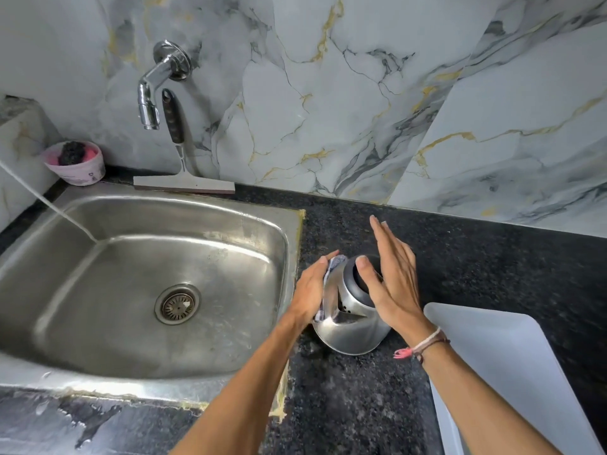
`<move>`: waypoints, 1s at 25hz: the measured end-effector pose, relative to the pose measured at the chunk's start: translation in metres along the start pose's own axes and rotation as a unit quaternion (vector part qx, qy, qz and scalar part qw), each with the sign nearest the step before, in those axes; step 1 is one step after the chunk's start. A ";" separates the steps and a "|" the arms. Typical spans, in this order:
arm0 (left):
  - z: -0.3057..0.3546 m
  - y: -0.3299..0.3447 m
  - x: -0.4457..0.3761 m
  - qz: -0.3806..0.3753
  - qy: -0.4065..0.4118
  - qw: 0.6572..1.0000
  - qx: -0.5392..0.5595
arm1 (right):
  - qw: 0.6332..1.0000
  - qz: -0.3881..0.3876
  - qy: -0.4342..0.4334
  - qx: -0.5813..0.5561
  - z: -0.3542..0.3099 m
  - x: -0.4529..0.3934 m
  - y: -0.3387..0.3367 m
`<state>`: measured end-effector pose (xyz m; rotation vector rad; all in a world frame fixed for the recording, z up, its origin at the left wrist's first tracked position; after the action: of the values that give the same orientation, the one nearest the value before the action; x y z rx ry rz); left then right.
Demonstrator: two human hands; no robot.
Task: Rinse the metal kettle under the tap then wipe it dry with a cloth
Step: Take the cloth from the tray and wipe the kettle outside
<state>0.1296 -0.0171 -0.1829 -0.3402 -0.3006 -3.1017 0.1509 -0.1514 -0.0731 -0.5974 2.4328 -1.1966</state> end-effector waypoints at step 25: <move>0.064 0.026 0.151 0.230 0.127 0.942 0.209 | 0.987 0.098 0.080 -0.095 -0.014 0.004 -0.010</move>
<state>-0.0034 -0.0280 -0.0846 0.0055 -0.7344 -2.4974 0.1428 -0.1493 -0.0577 -0.3140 2.6884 -0.9741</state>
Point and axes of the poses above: each hand's wrist, its own x-axis away from the middle knuckle, its own y-axis out of the palm, z = x × y, the point moved 7 cm from there along -x, towards the middle knuckle, and after that the axes turned 11 degrees about -z, right-handed, at the moved point
